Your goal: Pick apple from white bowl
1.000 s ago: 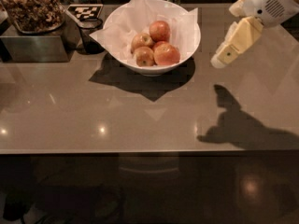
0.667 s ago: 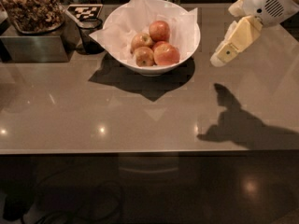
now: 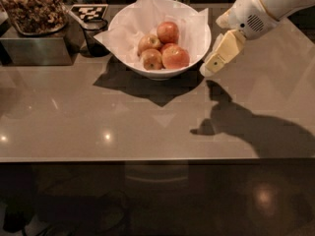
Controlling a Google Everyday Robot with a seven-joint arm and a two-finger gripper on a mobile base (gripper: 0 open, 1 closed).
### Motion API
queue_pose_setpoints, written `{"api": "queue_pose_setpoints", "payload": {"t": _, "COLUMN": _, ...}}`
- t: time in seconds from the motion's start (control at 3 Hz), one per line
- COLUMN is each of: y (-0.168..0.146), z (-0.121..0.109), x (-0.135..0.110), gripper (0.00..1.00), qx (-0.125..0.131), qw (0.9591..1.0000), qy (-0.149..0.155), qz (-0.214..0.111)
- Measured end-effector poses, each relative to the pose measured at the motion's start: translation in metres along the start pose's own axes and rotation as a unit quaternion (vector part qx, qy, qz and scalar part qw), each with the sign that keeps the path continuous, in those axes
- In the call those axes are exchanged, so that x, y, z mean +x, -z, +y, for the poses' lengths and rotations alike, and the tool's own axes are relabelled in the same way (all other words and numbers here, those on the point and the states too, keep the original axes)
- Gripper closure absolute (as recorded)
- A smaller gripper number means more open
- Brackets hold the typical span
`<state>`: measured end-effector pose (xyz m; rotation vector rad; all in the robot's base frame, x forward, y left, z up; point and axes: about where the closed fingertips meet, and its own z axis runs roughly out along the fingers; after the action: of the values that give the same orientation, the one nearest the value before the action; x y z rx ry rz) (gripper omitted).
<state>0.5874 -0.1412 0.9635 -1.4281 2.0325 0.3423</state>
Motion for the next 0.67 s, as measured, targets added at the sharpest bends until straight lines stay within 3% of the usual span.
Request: {"api": "queue_pose_setpoints", "payload": {"t": 0.67, "y": -0.0011, "z": -0.0001, "x": 0.0000, "gripper": 0.32, "qx": -0.001, "qw": 1.0000, "qy": 0.000, "qz": 0.000}}
